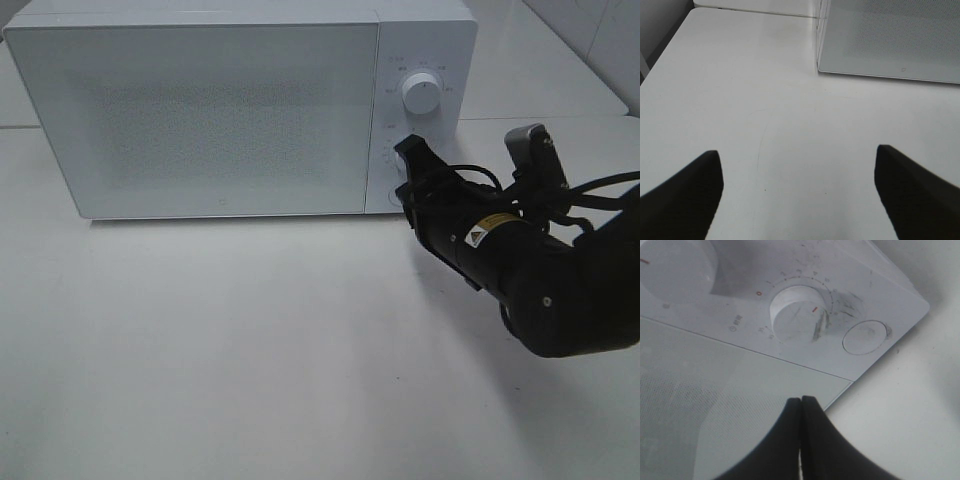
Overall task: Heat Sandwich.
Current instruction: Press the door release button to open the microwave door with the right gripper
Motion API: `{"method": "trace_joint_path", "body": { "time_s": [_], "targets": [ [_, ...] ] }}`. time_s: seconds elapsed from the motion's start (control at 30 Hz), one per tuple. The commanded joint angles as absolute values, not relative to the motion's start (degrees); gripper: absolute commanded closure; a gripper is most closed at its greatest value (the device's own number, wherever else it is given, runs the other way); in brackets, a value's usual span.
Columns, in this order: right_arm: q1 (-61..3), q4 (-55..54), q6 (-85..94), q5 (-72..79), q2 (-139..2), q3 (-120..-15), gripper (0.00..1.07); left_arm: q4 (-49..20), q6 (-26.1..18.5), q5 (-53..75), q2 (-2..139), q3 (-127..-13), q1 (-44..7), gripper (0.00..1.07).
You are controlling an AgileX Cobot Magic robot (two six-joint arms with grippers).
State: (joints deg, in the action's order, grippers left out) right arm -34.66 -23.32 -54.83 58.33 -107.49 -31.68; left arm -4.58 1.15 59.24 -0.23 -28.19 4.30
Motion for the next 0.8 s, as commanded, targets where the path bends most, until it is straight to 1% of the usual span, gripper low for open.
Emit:
{"method": "trace_joint_path", "body": {
  "time_s": [0.03, 0.17, 0.3, 0.53, 0.67, 0.8],
  "targets": [
    [-34.89, -26.18, -59.59, 58.96, -109.26, -33.86, 1.07, -4.98, 1.09, 59.19, -1.32, -28.07, 4.41, 0.30],
    [-34.89, -35.01, -63.94, 55.52, -112.87, -37.53, 1.07, -4.98, 1.09, 59.19, -1.32, -28.07, 4.41, 0.30],
    [-34.89, -38.67, -63.94, 52.71, -115.34, -40.91, 1.07, -4.98, 1.09, 59.19, -1.32, -28.07, 4.41, 0.30],
    [-34.89, -39.94, -63.83, 51.28, -117.97, -45.32, 1.07, -4.98, 1.09, 59.19, -1.32, -28.07, 4.41, 0.30],
    [-34.55, -43.54, -63.08, 51.22, -119.06, -47.50, 1.07, -4.98, 1.09, 59.19, -1.32, -28.07, 4.41, 0.30],
    [-33.52, -44.52, -63.08, 50.53, -119.52, -49.56, 1.07, -4.98, 1.09, 59.19, -1.32, -28.07, 4.41, 0.30]
  ]
}}
